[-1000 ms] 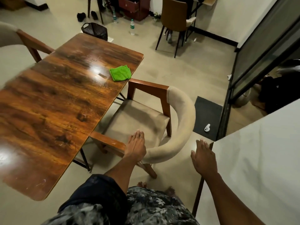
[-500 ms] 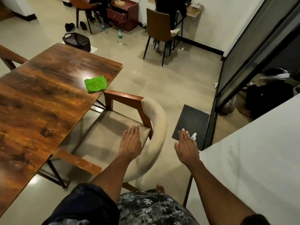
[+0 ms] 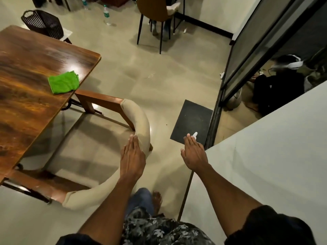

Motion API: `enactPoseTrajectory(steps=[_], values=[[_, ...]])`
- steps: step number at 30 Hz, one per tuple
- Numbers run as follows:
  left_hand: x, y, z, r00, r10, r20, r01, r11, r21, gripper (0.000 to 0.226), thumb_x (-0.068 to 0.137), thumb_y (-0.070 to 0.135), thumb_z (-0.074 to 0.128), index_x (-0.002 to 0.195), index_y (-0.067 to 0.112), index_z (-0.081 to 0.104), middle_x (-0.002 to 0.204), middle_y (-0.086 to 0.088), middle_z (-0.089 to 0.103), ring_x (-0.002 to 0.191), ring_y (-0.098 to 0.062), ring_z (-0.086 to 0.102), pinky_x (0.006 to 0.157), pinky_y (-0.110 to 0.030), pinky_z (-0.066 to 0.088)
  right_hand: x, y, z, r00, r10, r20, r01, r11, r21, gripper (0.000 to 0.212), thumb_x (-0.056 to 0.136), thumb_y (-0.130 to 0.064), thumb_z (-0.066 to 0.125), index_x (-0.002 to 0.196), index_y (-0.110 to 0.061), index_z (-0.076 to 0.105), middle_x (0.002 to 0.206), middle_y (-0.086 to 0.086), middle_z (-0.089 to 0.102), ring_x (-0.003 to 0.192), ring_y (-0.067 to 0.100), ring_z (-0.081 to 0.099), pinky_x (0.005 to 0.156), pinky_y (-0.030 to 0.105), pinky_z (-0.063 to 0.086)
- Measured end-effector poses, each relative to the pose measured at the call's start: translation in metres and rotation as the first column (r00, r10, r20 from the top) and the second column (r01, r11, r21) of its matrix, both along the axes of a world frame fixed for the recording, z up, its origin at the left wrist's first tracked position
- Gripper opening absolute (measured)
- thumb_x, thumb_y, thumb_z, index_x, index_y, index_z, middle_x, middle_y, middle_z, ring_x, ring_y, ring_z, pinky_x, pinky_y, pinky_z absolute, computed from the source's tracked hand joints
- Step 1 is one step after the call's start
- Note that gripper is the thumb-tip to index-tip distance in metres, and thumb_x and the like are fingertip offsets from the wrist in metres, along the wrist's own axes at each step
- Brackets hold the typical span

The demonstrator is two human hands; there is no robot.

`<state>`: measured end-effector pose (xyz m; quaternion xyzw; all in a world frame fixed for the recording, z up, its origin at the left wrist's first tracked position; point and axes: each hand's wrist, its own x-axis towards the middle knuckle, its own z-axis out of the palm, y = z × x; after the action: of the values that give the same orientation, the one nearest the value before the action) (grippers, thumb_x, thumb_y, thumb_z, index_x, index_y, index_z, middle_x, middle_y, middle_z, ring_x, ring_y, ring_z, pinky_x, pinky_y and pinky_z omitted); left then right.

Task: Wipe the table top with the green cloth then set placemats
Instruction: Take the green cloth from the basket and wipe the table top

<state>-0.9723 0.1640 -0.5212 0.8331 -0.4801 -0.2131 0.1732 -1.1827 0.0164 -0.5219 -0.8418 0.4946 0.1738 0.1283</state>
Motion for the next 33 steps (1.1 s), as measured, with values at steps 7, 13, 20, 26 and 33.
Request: enactPoseTrajectory(steps=[7, 13, 20, 26, 33], values=[[0.015, -0.073, -0.005, 0.996, 0.007, 0.094, -0.009, 1.000, 0.025, 0.071, 0.109, 0.026, 0.037, 0.166, 0.004, 0.001, 0.175, -0.015, 0.001, 0.163, -0.026, 0.003, 0.133, -0.043, 0.009, 0.023, -0.064, 0.004, 0.994, 0.020, 0.110, -0.016, 0.999, -0.031, 0.062, 0.114, -0.036, 0.028, 0.167, -0.006, 0.014, 0.176, 0.012, 0.007, 0.164, 0.025, 0.007, 0.130, 0.041, 0.015], [0.015, -0.172, -0.011, 0.982, -0.133, 0.134, 0.118, 0.986, 0.116, 0.067, 0.113, 0.029, 0.028, 0.166, 0.007, -0.006, 0.175, -0.012, -0.010, 0.163, -0.024, -0.006, 0.129, -0.039, -0.004, 0.008, -0.130, 0.007, 0.995, -0.035, 0.095, 0.037, 0.999, -0.022, 0.063, 0.114, -0.039, 0.030, 0.167, -0.008, 0.014, 0.176, 0.011, 0.008, 0.164, 0.026, 0.008, 0.130, 0.043, 0.018], [0.021, -0.241, -0.019, 0.969, -0.191, 0.158, 0.164, 0.972, 0.166, 0.067, 0.112, 0.030, 0.029, 0.166, 0.007, -0.005, 0.175, -0.013, -0.010, 0.163, -0.025, -0.005, 0.131, -0.041, 0.001, 0.000, -0.187, 0.008, 0.995, -0.085, 0.056, 0.088, 0.995, -0.042, 0.063, 0.115, -0.039, 0.027, 0.168, -0.009, 0.012, 0.177, 0.010, 0.006, 0.164, 0.025, 0.006, 0.130, 0.041, 0.016], [0.035, -0.272, -0.017, 0.973, -0.143, 0.181, 0.104, 0.972, 0.213, 0.067, 0.112, 0.028, 0.031, 0.167, 0.006, -0.002, 0.175, -0.013, -0.006, 0.163, -0.024, -0.002, 0.131, -0.040, 0.005, 0.024, -0.239, 0.006, 0.999, 0.007, 0.045, -0.005, 0.999, -0.036, 0.064, 0.114, -0.039, 0.025, 0.168, -0.008, 0.010, 0.177, 0.010, 0.004, 0.164, 0.024, 0.005, 0.130, 0.041, 0.015], [0.061, -0.328, -0.008, 0.970, 0.008, 0.243, -0.063, 0.973, 0.221, 0.067, 0.112, 0.029, 0.031, 0.166, 0.004, 0.000, 0.175, -0.015, -0.002, 0.163, -0.026, 0.001, 0.132, -0.042, 0.007, 0.055, -0.331, 0.014, 0.985, 0.147, 0.090, -0.147, 0.989, -0.010, 0.062, 0.115, -0.036, 0.030, 0.167, -0.007, 0.011, 0.176, 0.012, 0.007, 0.164, 0.025, 0.006, 0.129, 0.041, 0.016]])
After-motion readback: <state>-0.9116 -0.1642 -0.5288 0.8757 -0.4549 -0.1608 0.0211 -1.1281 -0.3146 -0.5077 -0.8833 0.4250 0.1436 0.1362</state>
